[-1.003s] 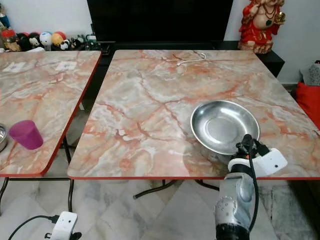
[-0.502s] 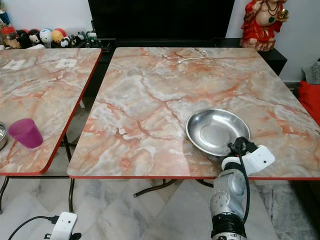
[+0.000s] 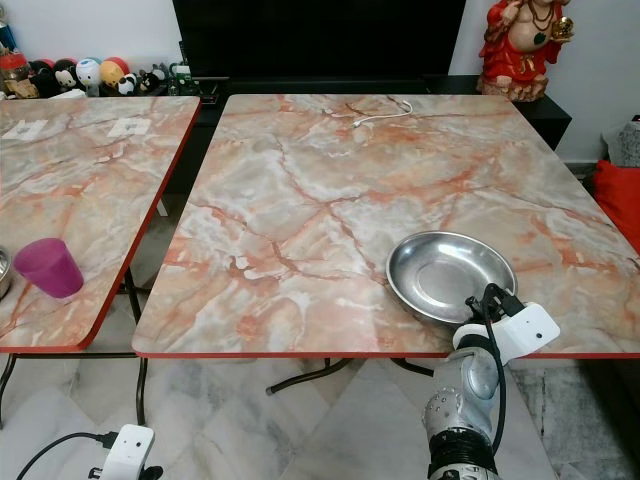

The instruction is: Setting the table

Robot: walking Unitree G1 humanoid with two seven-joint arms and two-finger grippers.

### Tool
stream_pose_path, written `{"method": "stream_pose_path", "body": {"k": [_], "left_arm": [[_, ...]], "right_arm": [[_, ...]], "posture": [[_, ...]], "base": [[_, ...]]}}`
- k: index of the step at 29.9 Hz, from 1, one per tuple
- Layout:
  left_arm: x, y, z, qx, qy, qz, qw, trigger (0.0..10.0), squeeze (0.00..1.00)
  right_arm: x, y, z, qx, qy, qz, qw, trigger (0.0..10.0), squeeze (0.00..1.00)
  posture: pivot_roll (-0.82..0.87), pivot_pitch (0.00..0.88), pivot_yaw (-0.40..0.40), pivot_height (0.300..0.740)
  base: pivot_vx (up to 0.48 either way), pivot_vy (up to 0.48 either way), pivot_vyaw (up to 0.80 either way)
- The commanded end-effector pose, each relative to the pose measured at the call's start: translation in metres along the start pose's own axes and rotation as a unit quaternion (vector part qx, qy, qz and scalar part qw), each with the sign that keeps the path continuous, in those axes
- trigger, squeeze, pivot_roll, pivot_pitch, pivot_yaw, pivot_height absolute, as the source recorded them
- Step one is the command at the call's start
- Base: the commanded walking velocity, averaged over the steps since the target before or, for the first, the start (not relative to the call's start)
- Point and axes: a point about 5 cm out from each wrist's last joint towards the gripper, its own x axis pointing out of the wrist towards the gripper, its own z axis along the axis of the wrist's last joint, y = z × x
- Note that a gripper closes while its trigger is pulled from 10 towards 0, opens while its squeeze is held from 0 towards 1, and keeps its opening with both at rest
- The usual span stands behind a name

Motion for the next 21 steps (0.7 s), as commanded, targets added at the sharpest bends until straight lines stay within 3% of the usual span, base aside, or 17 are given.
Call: {"method": "stream_pose_path", "body": {"k": [1,3,12,14,15,20,21], "left_arm": [[-0.002,0.004,-0.006,0.002,0.008,0.004,1.000,10.0,0.00],[-0.002,0.005,-0.006,0.002,0.008,0.004,1.000,10.0,0.00],[-0.002,0.005,-0.005,0.003,0.007,0.004,1.000,10.0,0.00],[-0.002,0.005,-0.005,0.003,0.007,0.004,1.000,10.0,0.00],[-0.002,0.005,-0.005,0.003,0.007,0.004,1.000,10.0,0.00],[-0.002,0.004,-0.006,0.002,0.008,0.004,1.000,10.0,0.00],[-0.002,0.004,-0.006,0.002,0.008,0.004,1.000,10.0,0.00]], "right_arm": [[0.002,0.004,0.003,-0.001,-0.008,0.006,1.000,10.0,0.00],[0.002,0.005,0.002,-0.001,-0.005,0.007,1.000,10.0,0.26],[0.001,0.000,-0.001,-0.003,-0.002,-0.006,1.000,10.0,0.33],[-0.001,-0.004,-0.001,-0.003,-0.004,-0.011,1.000,10.0,0.46],[-0.002,-0.006,-0.002,-0.004,-0.004,-0.012,1.000,10.0,0.58],[-0.008,-0.013,-0.007,-0.001,0.005,-0.019,1.000,10.0,0.61],[-0.010,-0.016,-0.008,-0.004,0.005,-0.021,1.000,10.0,0.68]], "posture": [[0.13,0.035,-0.009,0.740],[0.13,0.034,-0.009,0.740],[0.13,0.036,-0.011,0.740],[0.13,0.038,-0.012,0.740],[0.13,0.038,-0.012,0.740],[0.13,0.035,-0.014,0.740],[0.13,0.036,-0.013,0.740]], "base": [[0.000,0.000,0.00],[0.000,0.000,0.00],[0.000,0.000,0.00],[0.000,0.000,0.00],[0.000,0.000,0.00],[0.000,0.000,0.00],[0.000,0.000,0.00]]}}
